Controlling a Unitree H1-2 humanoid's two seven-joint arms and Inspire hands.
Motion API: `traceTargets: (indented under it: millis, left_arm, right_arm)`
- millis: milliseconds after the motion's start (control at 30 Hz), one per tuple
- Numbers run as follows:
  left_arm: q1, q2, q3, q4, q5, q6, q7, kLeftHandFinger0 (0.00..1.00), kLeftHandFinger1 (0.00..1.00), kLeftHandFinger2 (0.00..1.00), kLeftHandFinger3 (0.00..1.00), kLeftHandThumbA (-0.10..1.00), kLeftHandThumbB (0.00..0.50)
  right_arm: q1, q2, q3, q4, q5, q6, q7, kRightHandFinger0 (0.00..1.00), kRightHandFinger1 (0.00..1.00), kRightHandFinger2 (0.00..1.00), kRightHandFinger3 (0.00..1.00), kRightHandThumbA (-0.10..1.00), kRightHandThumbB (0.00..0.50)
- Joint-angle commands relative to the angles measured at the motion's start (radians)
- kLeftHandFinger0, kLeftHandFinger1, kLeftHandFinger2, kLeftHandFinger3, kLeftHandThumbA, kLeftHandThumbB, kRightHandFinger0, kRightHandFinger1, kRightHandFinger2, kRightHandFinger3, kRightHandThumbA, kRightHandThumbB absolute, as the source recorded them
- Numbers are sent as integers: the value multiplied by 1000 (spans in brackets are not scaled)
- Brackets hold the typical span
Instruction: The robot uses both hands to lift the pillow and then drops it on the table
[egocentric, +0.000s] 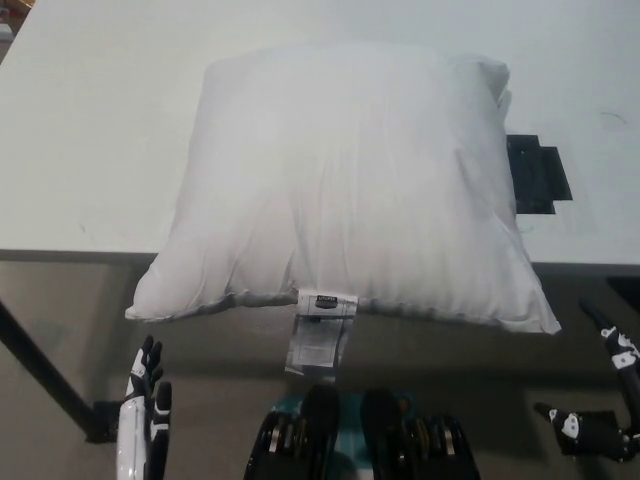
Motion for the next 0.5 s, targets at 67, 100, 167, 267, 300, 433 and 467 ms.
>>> traceTargets:
  millis: [67, 100, 167, 267, 300, 433, 467]
  left_arm:
    - [6, 16, -22, -15, -12, -34, 64, 1000, 1000, 1000, 1000, 1000, 163]
    - [6, 16, -24, -15, -12, -34, 67, 1000, 1000, 1000, 1000, 1000, 162]
    - [10, 17, -31, -16, -4, -34, 78, 1000, 1000, 1000, 1000, 1000, 167]
    - [11, 20, -40, -19, -2, -34, 88, 1000, 1000, 1000, 1000, 1000, 153]
    - [11, 22, -47, -20, 2, -34, 97, 1000, 1000, 1000, 1000, 1000, 139]
    - [21, 29, -56, -22, -4, -34, 100, 1000, 1000, 1000, 1000, 1000, 133]
    - [21, 29, -56, -22, -4, -34, 100, 1000, 1000, 1000, 1000, 1000, 133]
  right_arm:
    - [1, -25, 6, -28, -4, -60, -36, 1000, 1000, 1000, 1000, 1000, 105]
    - [1, -26, 7, -28, -4, -60, -36, 1000, 1000, 1000, 1000, 1000, 104]
    - [-1, -28, 1, -28, -6, -60, -23, 1000, 1000, 1000, 1000, 1000, 115]
    - [1, -29, 0, -29, -5, -57, -22, 1000, 1000, 1000, 1000, 1000, 122]
    - [4, -28, -1, -34, -10, -49, -21, 1000, 1000, 1000, 1000, 1000, 126]
    - [18, -27, 1, -34, -16, -54, -23, 1000, 1000, 1000, 1000, 1000, 107]
    - [18, -27, 1, -34, -16, -54, -23, 1000, 1000, 1000, 1000, 1000, 107]
